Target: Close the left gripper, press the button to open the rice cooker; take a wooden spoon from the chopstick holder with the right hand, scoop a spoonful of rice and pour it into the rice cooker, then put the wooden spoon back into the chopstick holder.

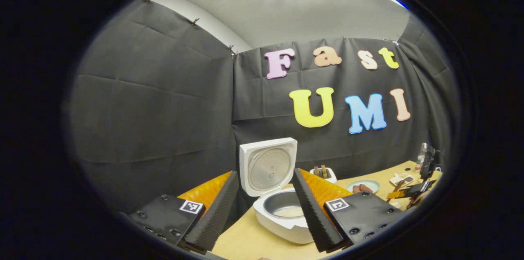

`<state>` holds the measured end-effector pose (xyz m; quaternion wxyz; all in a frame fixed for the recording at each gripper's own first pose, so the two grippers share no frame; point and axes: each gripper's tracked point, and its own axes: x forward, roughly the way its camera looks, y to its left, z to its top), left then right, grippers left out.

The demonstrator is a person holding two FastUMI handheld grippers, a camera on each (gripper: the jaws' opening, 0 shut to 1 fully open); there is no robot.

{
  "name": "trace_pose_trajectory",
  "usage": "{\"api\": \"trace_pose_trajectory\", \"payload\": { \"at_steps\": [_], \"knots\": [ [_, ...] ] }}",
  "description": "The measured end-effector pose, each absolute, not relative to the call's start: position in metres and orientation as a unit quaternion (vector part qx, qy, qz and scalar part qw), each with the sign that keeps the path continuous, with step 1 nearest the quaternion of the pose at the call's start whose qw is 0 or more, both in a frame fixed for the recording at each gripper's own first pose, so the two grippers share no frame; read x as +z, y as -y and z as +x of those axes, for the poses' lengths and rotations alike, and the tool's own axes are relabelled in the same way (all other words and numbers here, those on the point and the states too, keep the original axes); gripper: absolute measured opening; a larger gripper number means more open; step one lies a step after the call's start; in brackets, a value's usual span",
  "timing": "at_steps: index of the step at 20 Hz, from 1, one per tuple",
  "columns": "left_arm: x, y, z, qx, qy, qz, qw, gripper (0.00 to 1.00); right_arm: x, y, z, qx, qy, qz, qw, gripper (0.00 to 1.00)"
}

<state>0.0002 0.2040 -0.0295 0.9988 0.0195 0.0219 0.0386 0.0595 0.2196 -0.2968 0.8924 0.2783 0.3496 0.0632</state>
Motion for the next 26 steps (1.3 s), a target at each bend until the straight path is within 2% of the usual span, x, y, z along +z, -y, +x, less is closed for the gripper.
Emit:
{"api": "trace_pose_trajectory", "payload": {
  "at_steps": [3,6,9,13,14,15,19,20,22,26],
  "knots": [
    [-0.030,-0.202,0.001,0.038,-0.023,0.017,0.999,0.96,-0.301,-0.215,0.058,0.050,-0.363,0.346,0.864,0.11],
    [-0.029,-0.200,0.001,0.038,-0.021,0.016,0.999,0.89,-0.306,-0.205,0.056,0.034,-0.375,0.404,0.834,0.11],
    [-0.026,-0.197,0.001,0.038,-0.016,0.016,0.999,0.89,-0.301,-0.188,0.060,0.021,-0.369,0.431,0.823,0.11],
    [-0.025,-0.189,0.003,0.034,-0.013,0.008,0.999,0.95,-0.278,-0.169,0.067,0.016,-0.351,0.462,0.814,0.11],
    [-0.026,-0.185,0.004,0.032,-0.011,0.005,0.999,0.96,-0.270,-0.167,0.069,0.017,-0.346,0.471,0.811,0.11],
    [-0.024,-0.183,0.005,0.030,-0.009,0.003,0.999,0.89,-0.263,-0.165,0.072,0.020,-0.341,0.481,0.807,0.11],
    [-0.021,-0.176,0.005,0.028,-0.002,-0.002,1.000,0.93,-0.230,-0.168,0.081,0.036,-0.322,0.536,0.780,0.11],
    [-0.022,-0.177,0.005,0.028,-0.002,-0.003,1.000,0.96,-0.222,-0.172,0.084,0.041,-0.317,0.549,0.772,0.11],
    [-0.024,-0.181,0.003,0.033,-0.002,-0.005,0.999,0.89,-0.208,-0.179,0.088,0.053,-0.310,0.567,0.761,0.11],
    [-0.029,-0.196,-0.001,0.046,-0.004,-0.006,0.999,0.89,-0.181,-0.203,0.096,0.081,-0.300,0.583,0.750,0.11]
  ]
}}
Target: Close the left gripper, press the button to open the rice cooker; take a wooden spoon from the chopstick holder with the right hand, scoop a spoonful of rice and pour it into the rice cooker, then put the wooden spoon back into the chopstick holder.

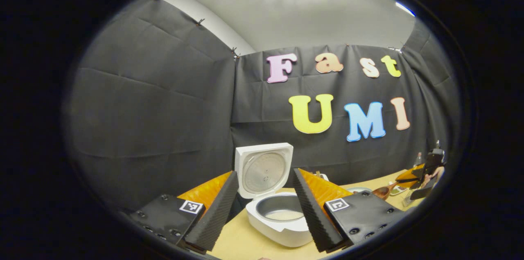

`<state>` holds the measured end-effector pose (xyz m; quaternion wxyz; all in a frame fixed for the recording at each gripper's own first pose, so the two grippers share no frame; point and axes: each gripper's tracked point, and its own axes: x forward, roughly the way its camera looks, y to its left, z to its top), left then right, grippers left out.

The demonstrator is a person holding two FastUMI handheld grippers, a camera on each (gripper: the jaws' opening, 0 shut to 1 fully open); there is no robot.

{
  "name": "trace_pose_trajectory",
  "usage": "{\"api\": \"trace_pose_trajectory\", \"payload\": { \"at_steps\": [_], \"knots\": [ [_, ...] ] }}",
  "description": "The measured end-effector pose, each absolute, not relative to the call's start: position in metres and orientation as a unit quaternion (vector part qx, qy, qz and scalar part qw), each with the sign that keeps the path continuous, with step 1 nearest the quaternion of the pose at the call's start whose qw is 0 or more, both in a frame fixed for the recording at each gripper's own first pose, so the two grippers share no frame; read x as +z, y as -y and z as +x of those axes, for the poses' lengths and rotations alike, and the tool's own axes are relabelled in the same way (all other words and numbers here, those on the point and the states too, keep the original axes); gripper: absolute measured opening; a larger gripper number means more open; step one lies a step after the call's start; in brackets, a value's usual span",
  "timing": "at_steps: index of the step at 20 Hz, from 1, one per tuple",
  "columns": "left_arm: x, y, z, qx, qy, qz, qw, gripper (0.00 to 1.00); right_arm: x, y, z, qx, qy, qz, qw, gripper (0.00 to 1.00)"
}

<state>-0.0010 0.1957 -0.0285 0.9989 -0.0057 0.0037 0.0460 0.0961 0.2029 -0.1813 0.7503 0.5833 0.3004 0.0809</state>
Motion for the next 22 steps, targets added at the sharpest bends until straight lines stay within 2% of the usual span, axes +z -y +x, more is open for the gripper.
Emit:
{"api": "trace_pose_trajectory", "payload": {
  "at_steps": [3,4,5,6,7,9,11,22],
  "knots": [
    [-0.034,-0.208,-0.006,0.058,-0.009,-0.006,0.998,0.89,-0.164,-0.229,0.103,0.105,-0.297,0.581,0.750,0.11],
    [-0.035,-0.213,-0.008,0.063,-0.009,-0.006,0.998,0.93,-0.160,-0.239,0.106,0.112,-0.297,0.579,0.751,0.11],
    [-0.036,-0.219,-0.010,0.068,-0.010,-0.006,0.998,0.89,-0.157,-0.249,0.109,0.120,-0.298,0.577,0.751,0.11],
    [-0.037,-0.224,-0.013,0.073,-0.011,-0.005,0.997,0.93,-0.155,-0.260,0.110,0.127,-0.298,0.575,0.751,0.11],
    [-0.039,-0.229,-0.015,0.079,-0.012,-0.005,0.997,0.89,-0.152,-0.270,0.114,0.136,-0.299,0.574,0.750,0.11],
    [-0.042,-0.241,-0.020,0.091,-0.017,-0.006,0.996,0.93,-0.145,-0.292,0.118,0.151,-0.301,0.569,0.750,0.11],
    [-0.046,-0.253,-0.027,0.103,-0.021,-0.008,0.994,0.89,-0.139,-0.312,0.126,0.165,-0.297,0.558,0.757,0.11],
    [-0.069,-0.307,-0.057,0.155,-0.043,-0.023,0.987,0.93,-0.139,-0.426,0.146,0.220,-0.307,0.488,0.787,0.11]
  ]
}}
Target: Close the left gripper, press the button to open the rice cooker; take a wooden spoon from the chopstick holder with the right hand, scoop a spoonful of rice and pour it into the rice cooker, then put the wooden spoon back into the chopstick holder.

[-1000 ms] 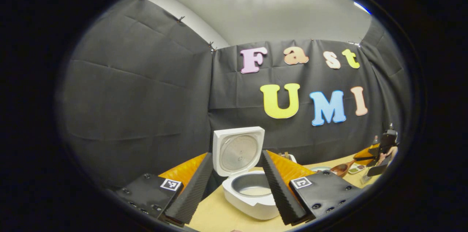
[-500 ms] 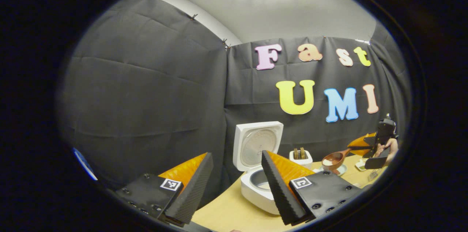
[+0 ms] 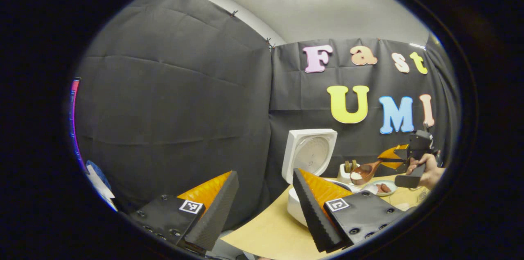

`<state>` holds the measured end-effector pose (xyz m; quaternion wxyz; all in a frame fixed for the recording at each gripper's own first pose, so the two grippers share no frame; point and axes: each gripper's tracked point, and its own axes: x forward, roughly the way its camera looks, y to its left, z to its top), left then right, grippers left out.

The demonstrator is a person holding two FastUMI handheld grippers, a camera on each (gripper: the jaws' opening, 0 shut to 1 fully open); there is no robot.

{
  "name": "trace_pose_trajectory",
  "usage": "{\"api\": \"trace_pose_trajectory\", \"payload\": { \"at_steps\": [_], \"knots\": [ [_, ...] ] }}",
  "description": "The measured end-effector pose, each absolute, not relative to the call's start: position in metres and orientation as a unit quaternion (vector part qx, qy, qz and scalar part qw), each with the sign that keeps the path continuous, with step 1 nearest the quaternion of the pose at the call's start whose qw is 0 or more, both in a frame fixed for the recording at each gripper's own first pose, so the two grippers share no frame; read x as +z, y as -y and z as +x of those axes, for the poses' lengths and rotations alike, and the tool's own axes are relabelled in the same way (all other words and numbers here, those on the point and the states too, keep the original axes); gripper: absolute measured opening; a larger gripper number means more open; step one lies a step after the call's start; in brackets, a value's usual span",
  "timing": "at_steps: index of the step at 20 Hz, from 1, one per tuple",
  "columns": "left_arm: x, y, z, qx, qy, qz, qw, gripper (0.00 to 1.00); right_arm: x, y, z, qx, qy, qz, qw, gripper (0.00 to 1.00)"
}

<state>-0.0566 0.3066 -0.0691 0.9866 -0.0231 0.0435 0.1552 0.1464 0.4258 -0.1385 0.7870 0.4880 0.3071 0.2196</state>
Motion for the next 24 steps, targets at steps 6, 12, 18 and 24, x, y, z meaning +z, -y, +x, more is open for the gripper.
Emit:
{"api": "trace_pose_trajectory", "payload": {
  "at_steps": [6,12,18,24],
  "knots": [
    [-0.080,-0.330,-0.075,0.181,-0.053,-0.027,0.982,0.93,-0.155,-0.486,0.152,0.248,-0.317,0.415,0.816,0.11],
    [-0.081,-0.338,-0.087,0.195,-0.056,-0.027,0.979,0.96,-0.173,-0.527,0.149,0.275,-0.323,0.316,0.849,0.11],
    [-0.087,-0.342,-0.093,0.203,-0.060,-0.033,0.977,0.96,-0.186,-0.545,0.143,0.311,-0.303,0.173,0.884,0.11],
    [-0.086,-0.341,-0.090,0.204,-0.060,-0.035,0.977,0.96,-0.163,-0.555,0.142,0.354,-0.226,0.027,0.907,0.11]
  ]
}}
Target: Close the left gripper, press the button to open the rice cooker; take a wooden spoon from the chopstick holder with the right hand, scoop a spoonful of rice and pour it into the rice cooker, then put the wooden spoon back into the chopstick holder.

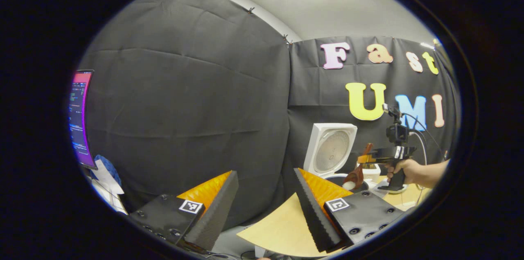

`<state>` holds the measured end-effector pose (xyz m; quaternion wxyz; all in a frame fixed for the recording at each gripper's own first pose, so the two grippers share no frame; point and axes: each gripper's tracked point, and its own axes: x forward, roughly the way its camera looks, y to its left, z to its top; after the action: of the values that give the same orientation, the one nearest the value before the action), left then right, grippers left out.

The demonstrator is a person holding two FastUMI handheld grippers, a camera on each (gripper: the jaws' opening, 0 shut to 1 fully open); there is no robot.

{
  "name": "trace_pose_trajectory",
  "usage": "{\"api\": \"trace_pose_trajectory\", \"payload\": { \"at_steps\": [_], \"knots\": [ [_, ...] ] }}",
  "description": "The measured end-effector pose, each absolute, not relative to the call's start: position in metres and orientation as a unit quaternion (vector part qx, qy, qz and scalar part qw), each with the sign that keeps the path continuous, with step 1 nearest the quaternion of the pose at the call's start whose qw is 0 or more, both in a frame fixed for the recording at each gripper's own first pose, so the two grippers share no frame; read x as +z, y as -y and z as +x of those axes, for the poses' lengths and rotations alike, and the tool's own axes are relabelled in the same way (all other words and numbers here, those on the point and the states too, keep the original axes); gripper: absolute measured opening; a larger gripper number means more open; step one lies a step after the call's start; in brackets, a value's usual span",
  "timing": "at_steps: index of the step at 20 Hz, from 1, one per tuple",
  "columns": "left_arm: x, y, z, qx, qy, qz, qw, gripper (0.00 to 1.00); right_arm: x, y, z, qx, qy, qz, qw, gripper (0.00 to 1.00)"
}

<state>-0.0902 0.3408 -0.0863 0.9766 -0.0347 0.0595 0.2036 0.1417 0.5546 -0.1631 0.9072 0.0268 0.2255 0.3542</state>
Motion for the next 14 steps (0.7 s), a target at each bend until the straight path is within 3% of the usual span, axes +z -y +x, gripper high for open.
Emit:
{"api": "trace_pose_trajectory", "payload": {
  "at_steps": [9,14],
  "knots": [
    [-0.085,-0.331,-0.085,0.196,-0.057,-0.036,0.978,0.97,-0.126,-0.555,0.128,0.383,-0.073,-0.185,0.902,0.11],
    [-0.083,-0.327,-0.083,0.193,-0.056,-0.033,0.979,0.97,-0.126,-0.549,0.120,0.394,-0.088,-0.178,0.897,0.11]
  ]
}}
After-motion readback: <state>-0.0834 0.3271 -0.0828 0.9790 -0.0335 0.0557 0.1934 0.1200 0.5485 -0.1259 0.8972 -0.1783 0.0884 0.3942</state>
